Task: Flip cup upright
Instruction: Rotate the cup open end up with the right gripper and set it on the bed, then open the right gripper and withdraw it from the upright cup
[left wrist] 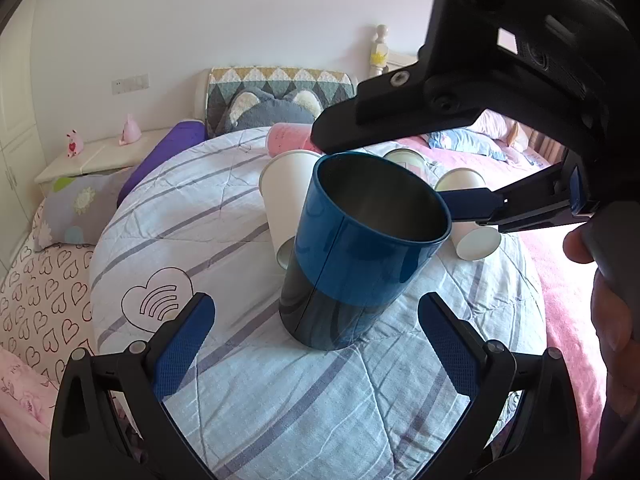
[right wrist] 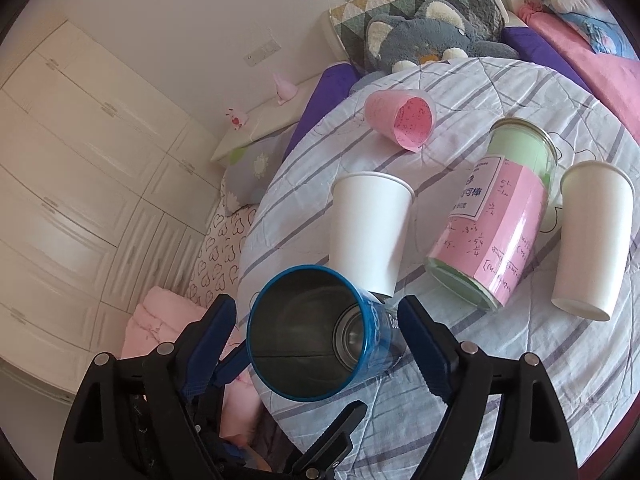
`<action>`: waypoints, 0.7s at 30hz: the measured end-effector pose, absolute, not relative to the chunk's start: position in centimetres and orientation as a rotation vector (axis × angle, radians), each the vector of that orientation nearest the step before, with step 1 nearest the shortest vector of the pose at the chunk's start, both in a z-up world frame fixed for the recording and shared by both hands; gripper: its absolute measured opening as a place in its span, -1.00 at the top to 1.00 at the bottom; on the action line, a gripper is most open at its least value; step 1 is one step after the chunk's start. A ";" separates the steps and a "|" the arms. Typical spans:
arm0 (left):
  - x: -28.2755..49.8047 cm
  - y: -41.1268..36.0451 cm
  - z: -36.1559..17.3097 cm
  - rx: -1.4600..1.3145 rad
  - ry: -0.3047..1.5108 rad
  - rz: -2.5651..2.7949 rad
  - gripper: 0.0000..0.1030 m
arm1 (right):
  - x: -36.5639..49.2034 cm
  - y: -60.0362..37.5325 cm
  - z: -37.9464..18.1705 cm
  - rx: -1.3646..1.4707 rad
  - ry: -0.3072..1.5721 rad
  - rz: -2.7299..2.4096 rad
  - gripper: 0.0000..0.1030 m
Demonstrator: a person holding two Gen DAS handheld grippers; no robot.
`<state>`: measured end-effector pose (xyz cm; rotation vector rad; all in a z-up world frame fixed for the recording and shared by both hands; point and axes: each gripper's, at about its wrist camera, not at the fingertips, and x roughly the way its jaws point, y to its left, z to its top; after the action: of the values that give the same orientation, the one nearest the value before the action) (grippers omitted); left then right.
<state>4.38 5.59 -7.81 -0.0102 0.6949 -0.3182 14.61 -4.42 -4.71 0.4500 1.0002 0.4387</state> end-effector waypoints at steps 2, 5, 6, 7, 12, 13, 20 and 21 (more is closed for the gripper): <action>4.1 5.4 -7.5 -0.006 0.690 -0.313 -1.00 | 14.2 -4.9 -4.3 0.457 0.971 0.437 -0.64; 3.5 5.2 -7.0 0.001 0.680 -0.305 -1.00 | 13.4 -5.7 -3.5 0.463 0.918 0.432 -0.65; 3.2 5.1 -6.8 0.006 0.672 -0.301 -1.00 | 12.9 -6.1 -3.1 0.460 0.898 0.427 -0.65; 2.9 5.1 -6.6 0.011 0.665 -0.295 -1.00 | 12.4 -6.4 -2.8 0.458 0.877 0.421 -0.66; 1.2 4.4 -5.5 0.042 0.641 -0.259 -1.00 | 9.5 -8.7 -0.5 0.445 0.752 0.405 -1.00; 0.9 4.4 -5.3 0.040 0.636 -0.258 -1.00 | 8.8 -9.2 0.1 0.435 0.721 0.393 -1.00; -1.1 4.5 -3.5 0.025 0.613 -0.194 -1.00 | 3.9 -11.9 2.1 0.298 0.563 0.226 -1.00; -1.4 4.5 -3.3 0.024 0.609 -0.182 -1.00 | 3.3 -12.2 2.0 0.280 0.552 0.200 -1.00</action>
<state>-1.39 4.45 -3.35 0.0242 0.6088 -0.1821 3.32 -12.19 2.03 0.2805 0.5517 0.2005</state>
